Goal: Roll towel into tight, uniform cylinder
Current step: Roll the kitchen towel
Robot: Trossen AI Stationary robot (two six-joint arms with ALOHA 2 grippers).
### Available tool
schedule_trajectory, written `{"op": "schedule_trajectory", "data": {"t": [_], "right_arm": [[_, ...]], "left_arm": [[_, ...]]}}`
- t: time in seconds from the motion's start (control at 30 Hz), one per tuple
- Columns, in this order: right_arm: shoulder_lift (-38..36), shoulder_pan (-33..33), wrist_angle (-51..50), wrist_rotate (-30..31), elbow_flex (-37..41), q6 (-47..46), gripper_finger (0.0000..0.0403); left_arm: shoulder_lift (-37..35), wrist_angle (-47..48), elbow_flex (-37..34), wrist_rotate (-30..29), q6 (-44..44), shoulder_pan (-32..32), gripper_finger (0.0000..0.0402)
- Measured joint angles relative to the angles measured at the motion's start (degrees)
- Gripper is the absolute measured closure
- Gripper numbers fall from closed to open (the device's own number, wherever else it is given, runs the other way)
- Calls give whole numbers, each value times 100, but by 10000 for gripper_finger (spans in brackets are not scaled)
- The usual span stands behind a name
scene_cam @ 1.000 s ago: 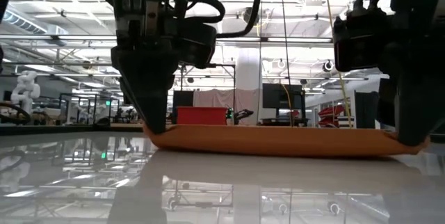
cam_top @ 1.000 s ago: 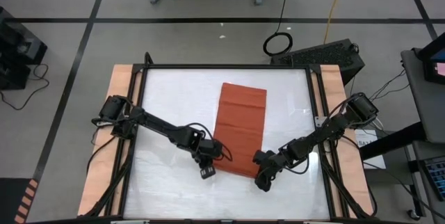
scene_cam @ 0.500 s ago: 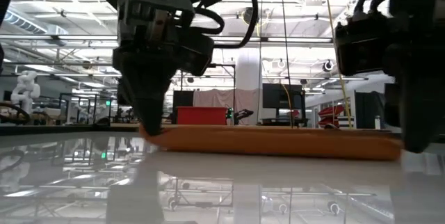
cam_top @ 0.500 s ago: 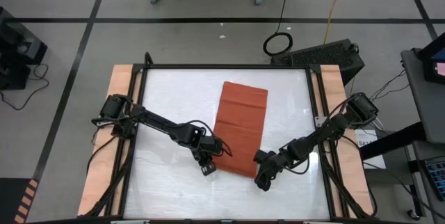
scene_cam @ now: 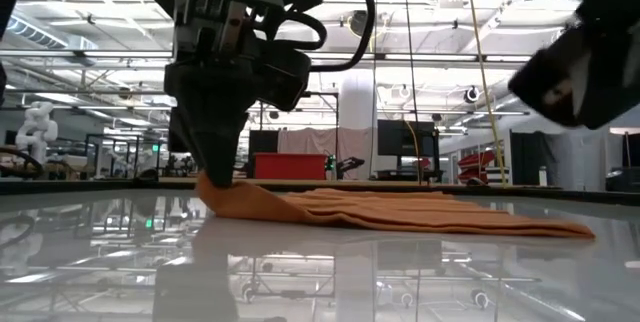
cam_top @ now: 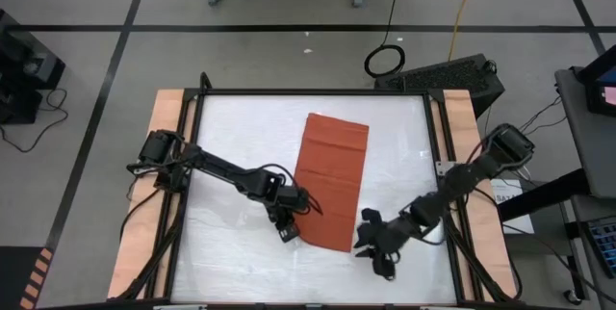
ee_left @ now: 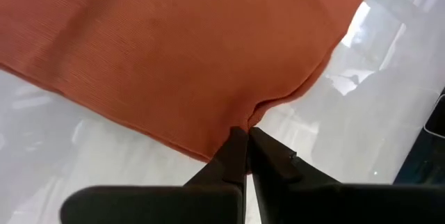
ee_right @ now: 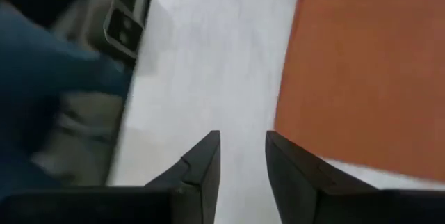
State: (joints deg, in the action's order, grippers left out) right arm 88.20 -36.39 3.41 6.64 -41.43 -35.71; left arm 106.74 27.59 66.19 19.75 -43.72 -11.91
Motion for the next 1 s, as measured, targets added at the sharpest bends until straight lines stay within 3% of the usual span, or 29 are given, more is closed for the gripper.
{"op": "schedule_trajectory", "data": {"t": [0.23,0.67,1.0], "right_arm": [[4,-348,-132,1304,0,1404,292],[873,-187,374,1113,-4,1790,233],[1212,-185,680,1113,-13,1882,256]], "left_arm": [[0,-3,0,40,1,67,386],[0,-5,0,115,74,140,386],[0,-9,0,126,89,140,386]]}}
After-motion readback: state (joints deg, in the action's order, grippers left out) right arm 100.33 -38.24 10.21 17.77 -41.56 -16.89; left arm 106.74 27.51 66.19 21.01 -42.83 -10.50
